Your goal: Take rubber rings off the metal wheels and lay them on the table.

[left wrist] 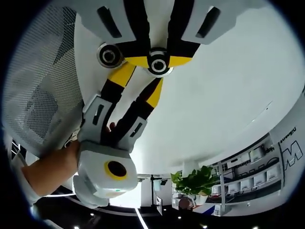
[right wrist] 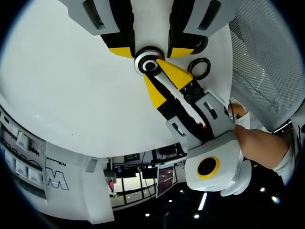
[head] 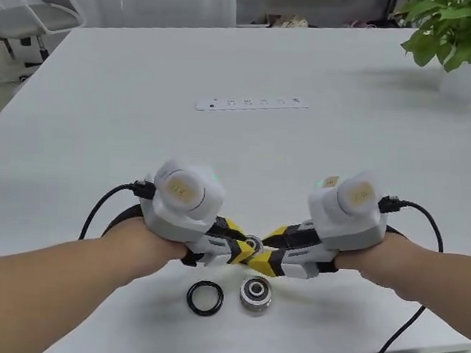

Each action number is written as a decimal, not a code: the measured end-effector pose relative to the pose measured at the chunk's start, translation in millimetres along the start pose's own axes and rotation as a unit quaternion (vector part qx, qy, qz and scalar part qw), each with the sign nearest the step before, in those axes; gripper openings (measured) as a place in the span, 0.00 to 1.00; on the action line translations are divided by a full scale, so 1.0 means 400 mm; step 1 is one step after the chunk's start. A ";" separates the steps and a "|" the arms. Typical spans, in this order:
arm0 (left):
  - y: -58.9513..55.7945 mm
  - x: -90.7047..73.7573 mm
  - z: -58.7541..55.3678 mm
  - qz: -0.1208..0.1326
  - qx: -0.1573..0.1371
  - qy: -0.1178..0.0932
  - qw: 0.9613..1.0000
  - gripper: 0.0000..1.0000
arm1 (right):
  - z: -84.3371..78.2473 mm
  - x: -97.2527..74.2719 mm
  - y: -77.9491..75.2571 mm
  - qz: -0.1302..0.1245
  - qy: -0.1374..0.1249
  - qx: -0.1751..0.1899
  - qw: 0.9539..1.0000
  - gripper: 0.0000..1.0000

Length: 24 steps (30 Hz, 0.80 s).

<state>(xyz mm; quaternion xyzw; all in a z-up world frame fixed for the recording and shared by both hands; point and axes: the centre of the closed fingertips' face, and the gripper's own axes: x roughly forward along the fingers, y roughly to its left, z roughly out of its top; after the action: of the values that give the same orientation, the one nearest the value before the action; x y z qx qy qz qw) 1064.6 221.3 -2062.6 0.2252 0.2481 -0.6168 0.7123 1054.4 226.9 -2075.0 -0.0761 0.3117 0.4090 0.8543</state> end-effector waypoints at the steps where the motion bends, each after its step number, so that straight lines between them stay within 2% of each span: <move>1: 0.000 0.000 0.000 0.001 0.000 0.000 1.000 0.07 | 0.001 0.001 -0.001 -0.001 -0.001 0.000 1.000 0.24; 6: 0.000 -0.001 0.000 0.005 -0.004 -0.002 1.000 0.07 | -0.004 0.001 -0.011 -0.009 0.001 0.002 1.000 0.25; 24: 0.000 0.000 0.000 0.013 -0.011 -0.006 1.000 0.07 | -0.023 -0.007 -0.011 -0.009 0.009 0.015 1.000 0.13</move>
<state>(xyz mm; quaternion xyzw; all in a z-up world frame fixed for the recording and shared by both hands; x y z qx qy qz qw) 1064.5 221.4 -2062.6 0.2171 0.2477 -0.6064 0.7238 1051.9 218.7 -2081.3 -0.0700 0.3243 0.3961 0.8562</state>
